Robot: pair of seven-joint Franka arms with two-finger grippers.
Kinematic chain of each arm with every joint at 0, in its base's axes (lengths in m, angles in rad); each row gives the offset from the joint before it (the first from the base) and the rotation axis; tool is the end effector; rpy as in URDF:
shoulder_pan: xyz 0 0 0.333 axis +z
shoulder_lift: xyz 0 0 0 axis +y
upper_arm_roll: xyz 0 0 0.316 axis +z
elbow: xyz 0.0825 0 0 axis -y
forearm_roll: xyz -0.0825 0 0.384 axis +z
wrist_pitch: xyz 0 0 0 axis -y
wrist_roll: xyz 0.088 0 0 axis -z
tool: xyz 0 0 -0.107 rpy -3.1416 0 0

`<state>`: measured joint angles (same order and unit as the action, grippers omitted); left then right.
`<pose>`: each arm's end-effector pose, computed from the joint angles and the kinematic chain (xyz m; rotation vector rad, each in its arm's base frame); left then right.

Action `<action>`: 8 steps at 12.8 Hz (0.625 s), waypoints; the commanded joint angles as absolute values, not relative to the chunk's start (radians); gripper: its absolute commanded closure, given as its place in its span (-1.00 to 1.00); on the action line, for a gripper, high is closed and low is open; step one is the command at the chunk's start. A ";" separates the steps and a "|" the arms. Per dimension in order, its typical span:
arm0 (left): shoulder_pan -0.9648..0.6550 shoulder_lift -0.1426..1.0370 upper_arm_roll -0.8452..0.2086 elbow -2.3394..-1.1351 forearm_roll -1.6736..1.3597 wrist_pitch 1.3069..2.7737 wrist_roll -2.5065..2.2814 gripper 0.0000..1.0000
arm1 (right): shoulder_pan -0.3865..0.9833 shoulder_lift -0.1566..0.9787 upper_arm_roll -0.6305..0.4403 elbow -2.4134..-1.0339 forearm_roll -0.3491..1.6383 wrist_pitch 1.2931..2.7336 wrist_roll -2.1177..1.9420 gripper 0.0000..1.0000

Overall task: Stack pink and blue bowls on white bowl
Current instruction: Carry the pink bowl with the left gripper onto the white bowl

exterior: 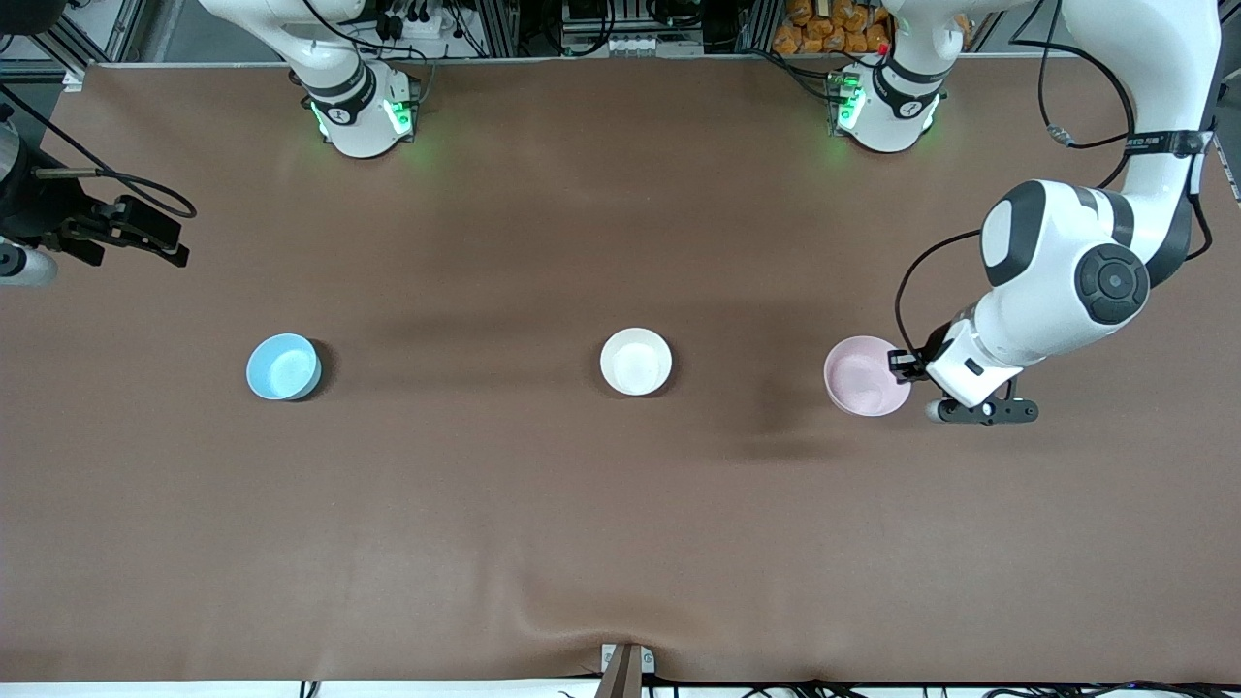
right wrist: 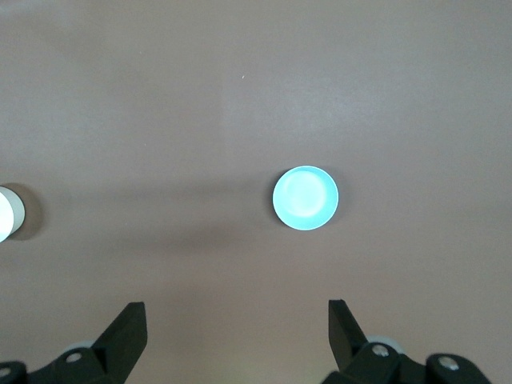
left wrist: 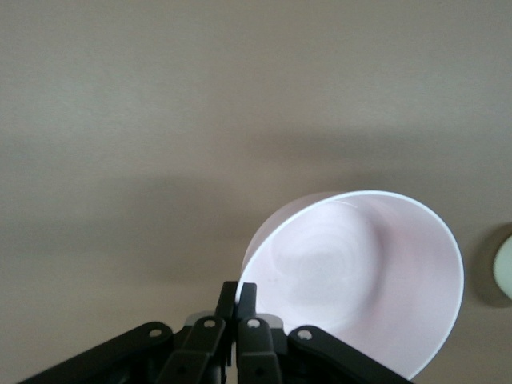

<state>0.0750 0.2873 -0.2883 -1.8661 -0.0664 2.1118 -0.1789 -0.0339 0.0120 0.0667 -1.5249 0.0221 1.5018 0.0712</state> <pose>0.6053 -0.1244 0.3669 3.0118 0.0161 -0.0862 0.5511 0.0203 0.6335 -3.1195 0.0581 0.0565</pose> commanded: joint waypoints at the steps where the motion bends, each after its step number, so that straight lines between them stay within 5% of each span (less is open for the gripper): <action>1: 0.026 0.307 -0.295 -1.829 -0.097 2.088 -0.259 1.00 | -0.054 0.021 0.078 -1.505 0.025 1.493 0.061 -1.00; 8: -0.197 0.400 -0.293 -1.761 -0.149 2.161 -0.524 1.00 | -0.055 0.021 0.078 -1.505 0.025 1.493 0.061 -1.00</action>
